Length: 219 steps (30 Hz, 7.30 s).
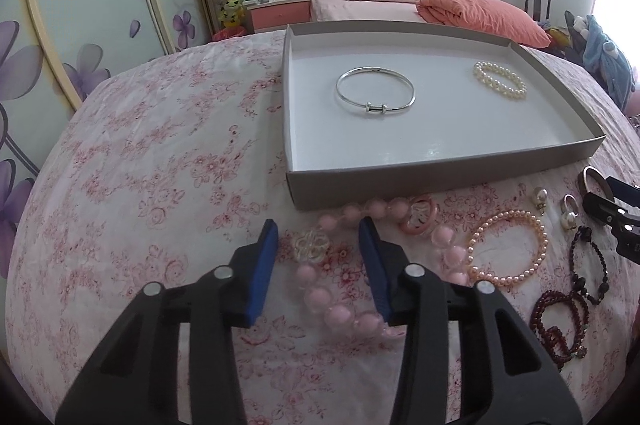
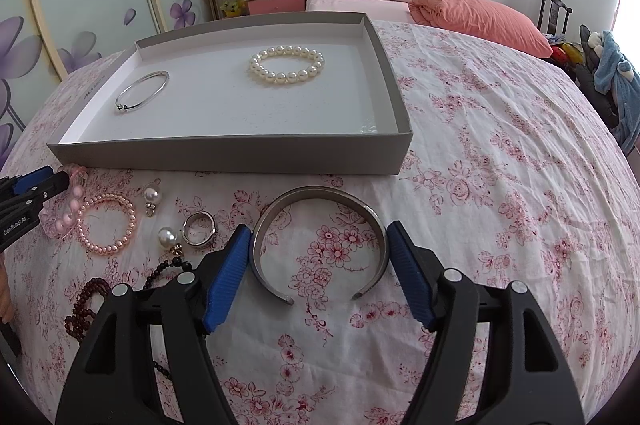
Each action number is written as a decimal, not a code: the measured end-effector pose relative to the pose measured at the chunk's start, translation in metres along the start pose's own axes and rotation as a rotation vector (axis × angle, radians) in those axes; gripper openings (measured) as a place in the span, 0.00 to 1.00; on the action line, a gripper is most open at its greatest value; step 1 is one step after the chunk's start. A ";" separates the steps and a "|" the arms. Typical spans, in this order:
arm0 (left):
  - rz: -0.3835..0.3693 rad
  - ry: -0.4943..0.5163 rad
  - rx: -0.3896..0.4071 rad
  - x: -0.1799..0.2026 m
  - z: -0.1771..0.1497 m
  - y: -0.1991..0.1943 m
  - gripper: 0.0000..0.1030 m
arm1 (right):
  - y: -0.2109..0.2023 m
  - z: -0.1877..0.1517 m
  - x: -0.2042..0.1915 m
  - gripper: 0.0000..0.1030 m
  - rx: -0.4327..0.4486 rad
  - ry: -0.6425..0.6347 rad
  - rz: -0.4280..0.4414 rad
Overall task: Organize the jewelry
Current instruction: 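Grasp the pink bead bracelet with the left tool while the right tool approaches the silver cuff, then lift the pink bead bracelet with the left tool while the right tool grasps the silver cuff, then lower the pink bracelet and silver cuff into the tray and open both tools, then move the right tool to the black bead bracelet while the left tool approaches the dark red beads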
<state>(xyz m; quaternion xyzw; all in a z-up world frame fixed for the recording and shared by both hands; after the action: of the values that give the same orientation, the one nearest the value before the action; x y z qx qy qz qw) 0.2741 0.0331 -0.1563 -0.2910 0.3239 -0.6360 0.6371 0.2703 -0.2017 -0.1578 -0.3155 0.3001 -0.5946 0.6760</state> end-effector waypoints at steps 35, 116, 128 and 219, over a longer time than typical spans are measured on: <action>-0.125 -0.125 0.088 -0.011 -0.003 -0.055 0.19 | -0.025 0.001 -0.004 0.66 0.054 0.067 0.067; -0.140 -0.149 0.335 0.026 0.130 -0.083 0.19 | -0.075 0.123 -0.040 0.66 0.487 -0.042 0.060; -0.132 -0.159 0.262 0.028 0.150 -0.019 0.19 | 0.005 0.136 -0.034 0.66 0.316 0.009 0.056; -0.219 0.122 -0.036 0.130 -0.065 -0.053 0.52 | -0.027 -0.025 0.014 0.05 0.021 0.053 -0.015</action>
<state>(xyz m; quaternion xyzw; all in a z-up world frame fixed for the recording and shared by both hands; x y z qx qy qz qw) 0.1882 -0.0954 -0.1606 -0.2966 0.3396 -0.7123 0.5379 0.2357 -0.2197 -0.1529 -0.2947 0.3093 -0.6109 0.6666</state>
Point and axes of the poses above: each gripper's, at about its wrist camera, not at the fingertips, and y roughly the way its jaws point, x to its right, z to its top, the point moved 9 cm from there along y, roughly the way its jaws point
